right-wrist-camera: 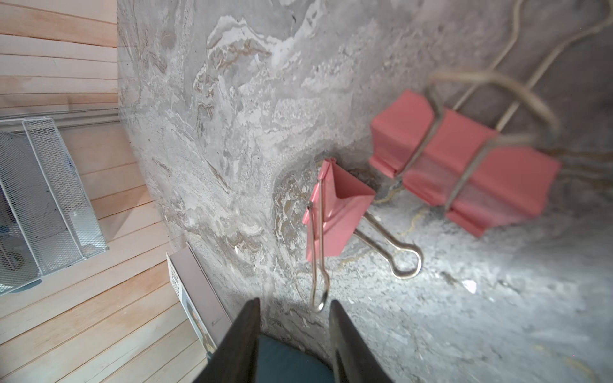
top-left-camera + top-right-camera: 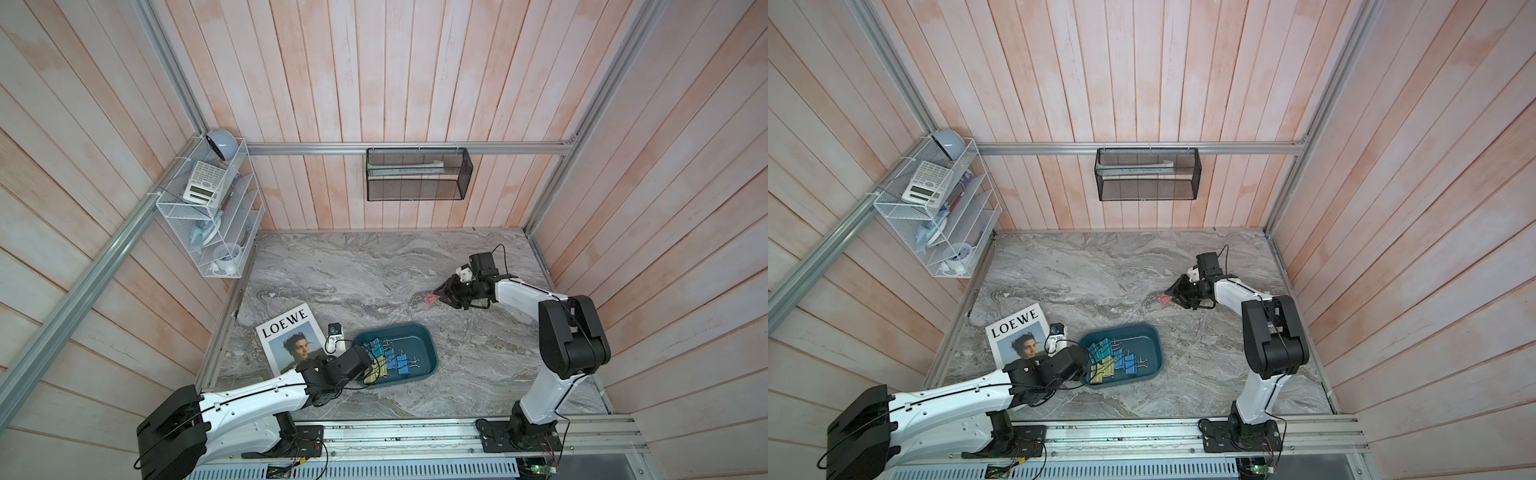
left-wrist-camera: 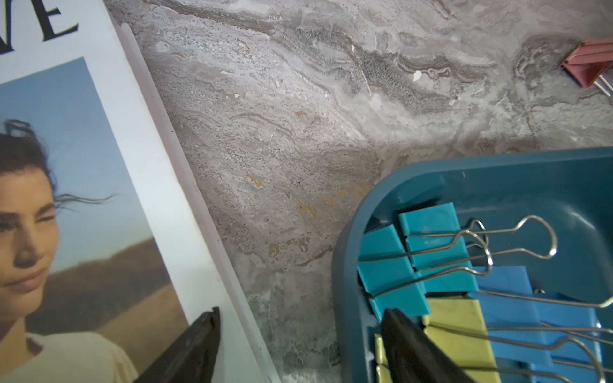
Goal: Put the binder clips in the storage box
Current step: Pick up the binder clip at the center of the board, then place the binder clip in the storage box.
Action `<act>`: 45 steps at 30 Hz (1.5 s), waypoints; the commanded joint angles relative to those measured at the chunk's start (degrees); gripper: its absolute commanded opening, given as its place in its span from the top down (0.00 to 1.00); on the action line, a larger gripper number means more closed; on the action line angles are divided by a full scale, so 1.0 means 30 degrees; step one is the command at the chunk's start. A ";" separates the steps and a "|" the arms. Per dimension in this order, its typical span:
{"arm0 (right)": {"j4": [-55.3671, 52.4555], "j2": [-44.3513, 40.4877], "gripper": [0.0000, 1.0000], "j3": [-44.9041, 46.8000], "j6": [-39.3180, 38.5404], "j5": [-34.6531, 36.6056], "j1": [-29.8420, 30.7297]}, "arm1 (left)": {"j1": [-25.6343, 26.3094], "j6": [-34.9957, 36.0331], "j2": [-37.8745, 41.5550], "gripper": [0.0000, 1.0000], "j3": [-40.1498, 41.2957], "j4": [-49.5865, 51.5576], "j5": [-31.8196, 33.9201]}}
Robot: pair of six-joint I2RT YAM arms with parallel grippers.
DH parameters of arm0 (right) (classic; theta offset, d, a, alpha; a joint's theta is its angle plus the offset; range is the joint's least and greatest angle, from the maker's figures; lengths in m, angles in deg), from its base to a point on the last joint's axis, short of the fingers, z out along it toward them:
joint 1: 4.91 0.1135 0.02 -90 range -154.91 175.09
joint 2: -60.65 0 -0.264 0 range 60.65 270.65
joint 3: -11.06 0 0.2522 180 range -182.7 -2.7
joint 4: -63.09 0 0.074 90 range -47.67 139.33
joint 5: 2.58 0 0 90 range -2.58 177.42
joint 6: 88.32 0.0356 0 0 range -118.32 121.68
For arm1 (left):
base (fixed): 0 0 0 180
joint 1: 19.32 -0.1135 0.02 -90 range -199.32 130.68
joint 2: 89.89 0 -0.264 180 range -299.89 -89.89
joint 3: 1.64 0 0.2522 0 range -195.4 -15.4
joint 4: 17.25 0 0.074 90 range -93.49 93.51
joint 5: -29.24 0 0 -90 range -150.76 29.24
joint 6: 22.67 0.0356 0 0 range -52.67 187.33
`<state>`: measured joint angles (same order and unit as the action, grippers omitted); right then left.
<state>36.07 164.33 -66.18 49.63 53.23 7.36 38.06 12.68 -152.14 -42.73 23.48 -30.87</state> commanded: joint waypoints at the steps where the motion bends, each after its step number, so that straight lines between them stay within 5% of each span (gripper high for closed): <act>1: -0.0169 0.0999 0.63 -0.0769 -0.0219 -0.0167 0.0020 | -0.0115 -0.0150 -0.0285 0.18 0.0376 0.0185 -0.0852; 5: -0.0505 0.1952 0.73 -0.1392 -0.0310 -0.0245 0.0011 | -0.0115 -0.0129 -0.0110 0.18 0.0379 0.0408 -0.0764; 9: -0.1172 0.1983 1.00 -0.1916 -0.0695 0.0032 -0.0004 | -0.0115 -0.0151 0.0025 0.18 0.0457 0.0460 -0.0733; 15: -0.3435 -0.1130 1.00 -0.2035 -0.2357 -0.0167 0.0716 | -0.0115 -0.0267 0.0476 0.18 0.0613 0.0662 -0.0610; 22: -0.7429 -0.4714 1.00 -0.2236 -0.5309 -0.1222 0.5370 | -0.0115 -0.0210 0.0425 0.18 0.0553 0.0690 -0.0592; 28: -0.6475 -0.4012 1.00 -0.0570 -0.5209 -0.0811 0.8097 | -0.0115 -0.0239 0.0392 0.18 0.0558 0.0517 -0.0676; 45: -0.4481 -0.1173 1.00 -0.0284 -0.4774 -0.0335 0.9251 | -0.0115 -0.0093 0.0230 0.18 0.0429 0.0496 -0.0733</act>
<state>22.19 159.74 -64.85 35.95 51.50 34.70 38.06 12.68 -150.92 -42.31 23.61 -30.91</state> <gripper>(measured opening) 0.060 0.821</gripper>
